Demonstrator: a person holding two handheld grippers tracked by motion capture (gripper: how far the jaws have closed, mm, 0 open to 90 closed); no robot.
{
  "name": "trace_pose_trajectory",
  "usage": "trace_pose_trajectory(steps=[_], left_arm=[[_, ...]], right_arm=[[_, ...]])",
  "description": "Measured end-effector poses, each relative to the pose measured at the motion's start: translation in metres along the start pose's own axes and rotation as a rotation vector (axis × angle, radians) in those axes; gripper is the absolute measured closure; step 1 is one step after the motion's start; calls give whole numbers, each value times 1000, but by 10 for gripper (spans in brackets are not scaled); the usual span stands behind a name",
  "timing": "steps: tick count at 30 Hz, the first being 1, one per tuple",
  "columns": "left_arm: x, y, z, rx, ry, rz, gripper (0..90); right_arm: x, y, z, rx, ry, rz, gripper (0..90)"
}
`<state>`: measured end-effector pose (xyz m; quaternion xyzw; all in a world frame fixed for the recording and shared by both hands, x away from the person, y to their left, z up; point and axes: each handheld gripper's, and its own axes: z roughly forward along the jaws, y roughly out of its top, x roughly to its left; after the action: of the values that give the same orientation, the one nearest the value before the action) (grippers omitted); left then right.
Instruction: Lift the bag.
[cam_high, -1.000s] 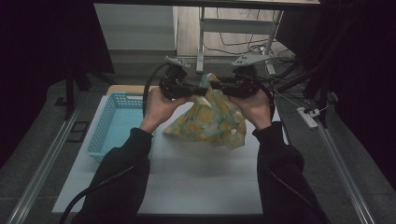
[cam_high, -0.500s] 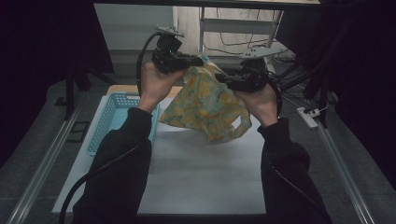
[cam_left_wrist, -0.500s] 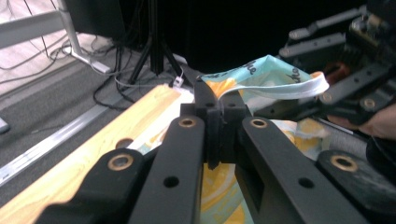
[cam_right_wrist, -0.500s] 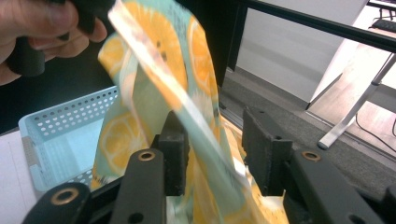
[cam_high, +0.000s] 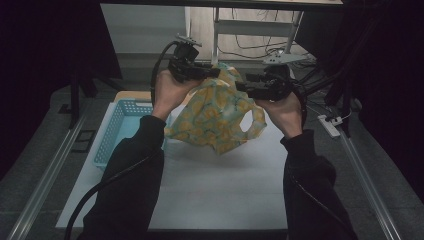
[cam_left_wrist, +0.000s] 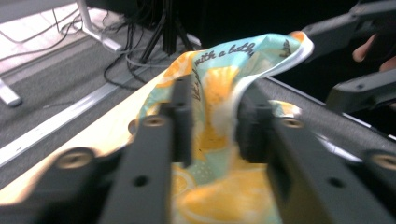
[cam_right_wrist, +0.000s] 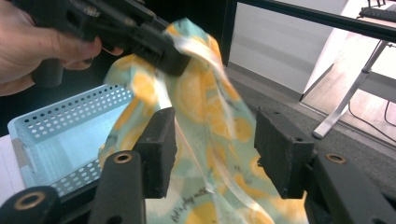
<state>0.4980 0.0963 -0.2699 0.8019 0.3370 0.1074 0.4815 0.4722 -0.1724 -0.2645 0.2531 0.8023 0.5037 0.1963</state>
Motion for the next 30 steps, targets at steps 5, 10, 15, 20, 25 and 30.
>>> trace_pose_trajectory(steps=[5,10,15,20,25,30], left_arm=[[-2,-7,-3,-14,-14,54,464],[-8,-17,-8,-14,-2,148,278],[-10,-34,-13,16,-15,155,159],[-11,-53,-17,28,-32,121,85],[-13,-73,-20,40,-31,99,69],[-16,-91,-24,34,-32,74,44]], right_arm=[[-4,-10,-3,-2,7,28,432],[-5,-22,-5,-6,19,35,392],[-2,-34,-6,-3,26,34,330],[1,-44,-6,3,42,41,286],[5,-54,-6,12,57,51,237],[10,-64,-8,22,60,53,193]])
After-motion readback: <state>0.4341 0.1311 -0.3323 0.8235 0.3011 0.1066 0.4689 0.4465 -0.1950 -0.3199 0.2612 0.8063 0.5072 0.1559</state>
